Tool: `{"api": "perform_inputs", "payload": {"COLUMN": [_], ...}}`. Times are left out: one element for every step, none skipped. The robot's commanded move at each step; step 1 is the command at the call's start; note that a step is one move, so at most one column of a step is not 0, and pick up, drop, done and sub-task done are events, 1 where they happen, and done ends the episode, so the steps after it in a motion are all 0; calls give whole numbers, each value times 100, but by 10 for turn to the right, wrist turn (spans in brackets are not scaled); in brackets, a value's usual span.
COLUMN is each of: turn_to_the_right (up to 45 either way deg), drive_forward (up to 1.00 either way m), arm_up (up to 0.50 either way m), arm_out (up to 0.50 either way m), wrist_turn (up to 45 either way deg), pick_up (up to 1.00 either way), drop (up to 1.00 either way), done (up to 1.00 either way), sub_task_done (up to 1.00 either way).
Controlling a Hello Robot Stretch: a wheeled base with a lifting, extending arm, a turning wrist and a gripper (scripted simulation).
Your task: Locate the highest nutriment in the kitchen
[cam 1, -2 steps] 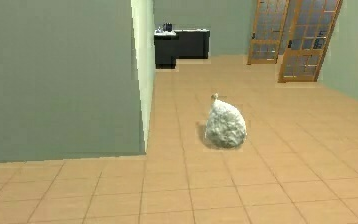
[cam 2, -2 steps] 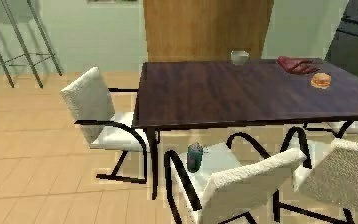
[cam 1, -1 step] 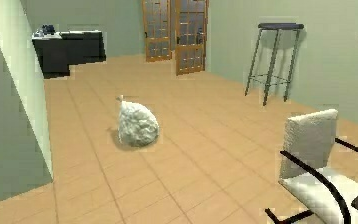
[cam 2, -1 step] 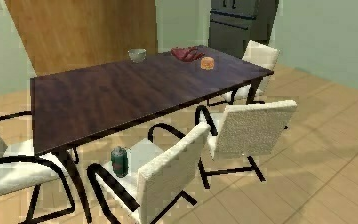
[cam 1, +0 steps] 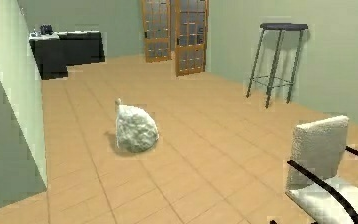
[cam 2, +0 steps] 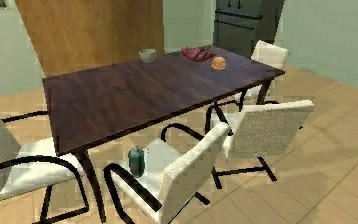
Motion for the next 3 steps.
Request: {"api": "perform_inputs", "payload": {"turn_to_the_right": [60, 0, 0], "drive_forward": [0, 100, 100], "arm_up": [0, 0, 0], "arm_out": [0, 0, 0], "wrist_turn": [0, 0, 0], "pick_up": [0, 0, 0], "drop": [0, 0, 0], "done": [0, 0, 0], "sub_task_done": [0, 0, 0]}}
